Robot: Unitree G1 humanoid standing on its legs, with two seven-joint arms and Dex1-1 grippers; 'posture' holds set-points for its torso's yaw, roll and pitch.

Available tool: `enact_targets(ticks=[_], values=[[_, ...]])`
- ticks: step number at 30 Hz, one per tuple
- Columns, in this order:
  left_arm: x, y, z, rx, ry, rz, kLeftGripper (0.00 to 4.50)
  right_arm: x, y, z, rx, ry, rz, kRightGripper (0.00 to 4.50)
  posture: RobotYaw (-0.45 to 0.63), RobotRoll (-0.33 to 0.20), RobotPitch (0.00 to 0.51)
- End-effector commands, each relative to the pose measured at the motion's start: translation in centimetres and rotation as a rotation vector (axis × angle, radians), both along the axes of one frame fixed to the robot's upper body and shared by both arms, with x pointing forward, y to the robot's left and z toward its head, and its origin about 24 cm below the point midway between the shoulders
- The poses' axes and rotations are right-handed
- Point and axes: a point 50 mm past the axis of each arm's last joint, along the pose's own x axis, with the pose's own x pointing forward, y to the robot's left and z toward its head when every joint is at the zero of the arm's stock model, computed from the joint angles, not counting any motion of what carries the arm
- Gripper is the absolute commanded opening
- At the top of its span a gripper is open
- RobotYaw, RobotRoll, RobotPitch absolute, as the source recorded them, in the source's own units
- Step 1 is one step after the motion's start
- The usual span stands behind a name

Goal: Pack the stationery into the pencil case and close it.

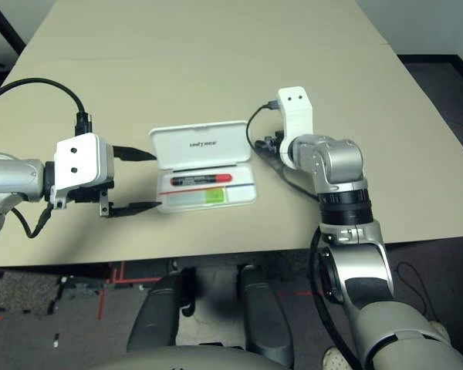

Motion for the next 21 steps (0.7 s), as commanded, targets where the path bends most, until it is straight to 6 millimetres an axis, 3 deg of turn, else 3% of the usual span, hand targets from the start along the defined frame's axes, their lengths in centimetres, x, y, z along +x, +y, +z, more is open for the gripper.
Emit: enact_targets(ticks=[1, 5, 12, 21], values=[[-0.1, 0.0, -0.1, 0.005, 0.007, 0.003, 4.50, -0.6, 0.1, -1.5, -0.011, 0.090, 0.023, 1.79, 0.07, 0.000, 0.211], [-0.1, 0.0, -0.2, 0.005, 0.008, 0.003, 4.50, -0.6, -0.2, -1.0, -0.023, 0.086, 0.042, 0.33, 0.07, 0.000, 0.211], [-0.1, 0.0, -0.2, 0.005, 0.009, 0.004, 4.50, -0.8, -1.2, 0.9, -0.087, 0.062, 0.167, 0.31, 0.07, 0.000, 0.213], [-0.1, 0.0, -0.2, 0.007, 0.012, 0.003, 4.50, -2.3, -4.0, 5.3, -0.279, -0.046, 0.637, 0.31, 0.07, 0.000, 0.215]])
